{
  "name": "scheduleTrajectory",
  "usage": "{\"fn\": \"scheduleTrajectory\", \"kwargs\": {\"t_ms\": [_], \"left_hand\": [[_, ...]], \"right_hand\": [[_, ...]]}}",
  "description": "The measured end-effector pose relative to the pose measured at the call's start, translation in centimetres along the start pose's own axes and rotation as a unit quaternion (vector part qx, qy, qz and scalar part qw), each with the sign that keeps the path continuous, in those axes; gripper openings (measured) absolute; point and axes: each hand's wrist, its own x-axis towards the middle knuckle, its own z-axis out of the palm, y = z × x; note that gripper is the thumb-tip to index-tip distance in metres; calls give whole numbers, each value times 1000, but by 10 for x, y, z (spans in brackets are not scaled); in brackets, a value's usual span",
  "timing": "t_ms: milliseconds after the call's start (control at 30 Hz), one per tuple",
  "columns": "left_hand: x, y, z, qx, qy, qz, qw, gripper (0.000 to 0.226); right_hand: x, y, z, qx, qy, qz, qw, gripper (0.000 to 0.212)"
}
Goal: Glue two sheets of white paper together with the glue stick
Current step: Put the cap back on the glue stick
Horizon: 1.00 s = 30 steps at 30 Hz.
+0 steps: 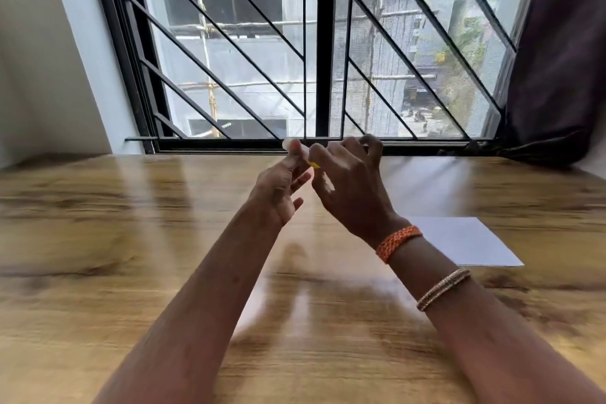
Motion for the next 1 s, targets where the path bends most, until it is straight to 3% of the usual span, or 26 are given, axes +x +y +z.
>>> {"fn": "scheduleTrajectory", "kwargs": {"t_ms": [100,167,200,267,300,333,367,400,467,500,533,600,700,767,800,867,900,933,1000], "left_hand": [[-2,0,2,-6,-18,-8,1000,28],[-3,0,4,-15,-33,-8,999,27],[-2,1,4,-22,-40,-7,999,27],[-2,1,4,-27,-48,-4,998,27],[-2,1,3,-25,-47,-5,999,27],[-1,1,3,-21,-45,-8,999,27],[-1,1,2,-16,-43,-13,999,27],[-2,1,2,-11,-39,-18,999,28],[-3,1,1,0,-27,-26,999,31],[-3,1,1,10,-22,-30,999,31],[-4,1,1,18,-18,-33,999,31],[-4,1,0,22,-15,-37,999,31],[-2,2,-2,9,-11,-39,999,29],[-2,2,-2,2,-15,-39,999,27],[-2,1,-2,1,-19,-38,999,27],[-2,1,-2,9,-30,-36,999,29],[-2,1,-2,16,-31,-38,999,30],[-2,1,-2,23,-29,-42,998,30],[-2,1,-4,30,-21,-52,998,31]], "right_hand": [[2,0,-3,82,9,81,993,17],[3,-6,-2,206,5,191,960,22],[5,-9,-1,288,-5,260,922,23],[10,-12,-2,445,-19,381,810,21],[12,-12,-2,480,-18,409,776,21],[13,-13,-3,482,-15,412,773,21],[13,-15,-4,455,-10,389,801,21],[11,-15,-4,391,-6,334,858,19],[6,-12,-3,156,7,146,977,10],[4,-10,-3,31,12,65,997,13],[4,-7,-2,-50,5,9,999,21],[3,-6,-2,-86,-10,-17,996,29],[2,-8,-4,2,-37,51,998,24],[2,-9,-2,113,-51,150,981,18],[4,-8,-1,196,-60,223,953,18],[10,-11,-5,363,-61,363,856,22],[11,-12,-6,401,-54,392,826,23],[11,-14,-7,395,-51,380,835,23],[7,-15,-3,270,-53,243,930,16]]}}
